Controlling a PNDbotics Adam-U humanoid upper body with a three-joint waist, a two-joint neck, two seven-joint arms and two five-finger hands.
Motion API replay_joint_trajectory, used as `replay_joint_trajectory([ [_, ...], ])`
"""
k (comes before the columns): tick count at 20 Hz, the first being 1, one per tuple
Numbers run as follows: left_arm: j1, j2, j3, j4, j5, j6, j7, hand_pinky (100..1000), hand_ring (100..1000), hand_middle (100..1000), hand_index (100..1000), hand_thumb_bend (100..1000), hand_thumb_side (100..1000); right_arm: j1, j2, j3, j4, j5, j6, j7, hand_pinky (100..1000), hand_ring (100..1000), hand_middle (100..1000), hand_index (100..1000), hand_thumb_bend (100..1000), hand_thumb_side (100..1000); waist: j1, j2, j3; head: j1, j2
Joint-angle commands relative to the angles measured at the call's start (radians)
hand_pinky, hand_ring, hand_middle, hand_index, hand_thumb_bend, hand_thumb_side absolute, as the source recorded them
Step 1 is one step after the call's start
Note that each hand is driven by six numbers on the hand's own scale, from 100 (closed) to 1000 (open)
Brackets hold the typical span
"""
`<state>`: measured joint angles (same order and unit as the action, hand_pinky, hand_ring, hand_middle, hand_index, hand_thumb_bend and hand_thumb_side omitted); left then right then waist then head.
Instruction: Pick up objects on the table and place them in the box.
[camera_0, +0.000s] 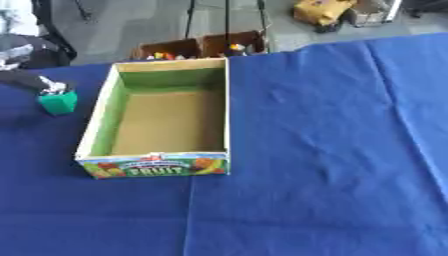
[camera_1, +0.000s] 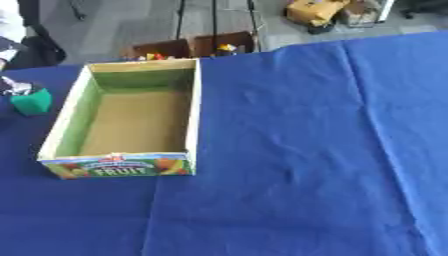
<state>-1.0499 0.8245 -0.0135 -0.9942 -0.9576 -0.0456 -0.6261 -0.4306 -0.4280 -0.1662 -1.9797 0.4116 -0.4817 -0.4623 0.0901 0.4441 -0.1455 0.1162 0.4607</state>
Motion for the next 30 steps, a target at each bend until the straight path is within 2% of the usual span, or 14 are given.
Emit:
replay_joint_trajectory([
  [1, -0.024, 0.03, 0.018, -0.003, -0.021, -0.002, -0.01, 956, 989, 976, 1000, 214, 512, -0.005, -0.033, -0.009, -0.02, -0.004, 0.005, -0.003, 727, 704, 564, 772, 100, 754, -0.001, -0.017, -0.002, 0.009, -0.016],
  [5, -0.024, 0.035, 0.016, 0.007, -0.051, -0.002, -0.039, 964, 985, 985, 1000, 117, 472, -0.005, -0.037, -0.012, -0.02, -0.003, 0.007, -0.008, 727, 702, 560, 770, 100, 752, 0.001, -0.007, -0.007, 0.015, -0.023],
  [7, -0.026, 0.034, 0.017, 0.009, -0.06, -0.007, -0.065, 971, 992, 991, 1000, 141, 481, -0.005, -0.038, -0.012, -0.02, -0.003, 0.009, -0.009, 727, 701, 558, 770, 100, 751, 0.0, -0.003, -0.007, 0.016, -0.026],
  [8, -0.027, 0.035, 0.017, 0.008, -0.057, -0.011, -0.08, 981, 1000, 1000, 1000, 187, 498, -0.004, -0.038, -0.012, -0.02, -0.003, 0.01, -0.009, 727, 700, 556, 769, 100, 750, -0.001, -0.002, -0.006, 0.016, -0.028],
  [10, -0.028, 0.036, 0.019, 0.007, -0.036, -0.018, -0.114, 983, 1000, 1000, 1000, 334, 542, -0.003, -0.038, -0.013, -0.02, -0.003, 0.014, -0.012, 727, 697, 554, 767, 100, 746, -0.001, -0.001, -0.004, 0.016, -0.027],
  [11, -0.028, 0.037, 0.021, 0.005, -0.021, -0.019, -0.13, 985, 1000, 1000, 1000, 372, 552, -0.002, -0.038, -0.013, -0.02, -0.003, 0.015, -0.013, 727, 697, 553, 767, 100, 746, -0.001, -0.001, -0.004, 0.016, -0.027],
  [12, -0.028, 0.041, 0.02, 0.001, -0.012, -0.019, -0.142, 985, 1000, 1000, 1000, 475, 575, -0.002, -0.039, -0.013, -0.02, -0.004, 0.016, -0.014, 728, 696, 552, 767, 100, 746, 0.0, -0.001, -0.003, 0.015, -0.028],
  [13, -0.028, 0.044, 0.021, -0.002, -0.007, -0.018, -0.152, 986, 1000, 1000, 1000, 496, 581, -0.001, -0.039, -0.012, -0.02, -0.004, 0.016, -0.014, 728, 696, 552, 767, 100, 746, 0.0, -0.001, -0.002, 0.014, -0.028],
  [14, -0.028, 0.047, 0.021, -0.006, -0.005, -0.017, -0.16, 986, 1000, 1000, 1000, 581, 600, 0.0, -0.039, -0.011, -0.02, -0.004, 0.016, -0.014, 728, 695, 551, 766, 100, 745, 0.0, -0.001, -0.001, 0.014, -0.028],
  [16, -0.026, 0.058, 0.018, -0.013, -0.024, -0.011, -0.174, 987, 997, 1000, 1000, 644, 606, 0.001, -0.041, -0.011, -0.02, -0.004, 0.017, -0.013, 728, 693, 548, 764, 100, 746, 0.002, -0.001, 0.001, 0.013, -0.028],
  [21, -0.03, 0.068, 0.021, -0.029, -0.161, -0.009, -0.185, 990, 979, 1000, 1000, 627, 591, 0.003, -0.041, -0.009, -0.02, -0.007, 0.018, -0.01, 729, 689, 545, 764, 100, 745, 0.006, -0.001, 0.003, 0.014, -0.033],
  [24, -0.031, 0.068, 0.024, -0.027, -0.192, -0.019, -0.194, 988, 976, 1000, 1000, 521, 552, 0.002, -0.044, -0.009, -0.02, -0.008, 0.018, -0.009, 729, 687, 541, 761, 100, 743, 0.01, 0.0, 0.001, 0.016, -0.037],
  [30, -0.03, 0.075, 0.024, -0.029, -0.24, -0.034, -0.206, 984, 962, 1000, 1000, 422, 517, 0.003, -0.053, -0.01, -0.02, -0.007, 0.019, -0.014, 729, 686, 538, 760, 100, 740, 0.021, 0.006, -0.006, 0.024, -0.045],
])
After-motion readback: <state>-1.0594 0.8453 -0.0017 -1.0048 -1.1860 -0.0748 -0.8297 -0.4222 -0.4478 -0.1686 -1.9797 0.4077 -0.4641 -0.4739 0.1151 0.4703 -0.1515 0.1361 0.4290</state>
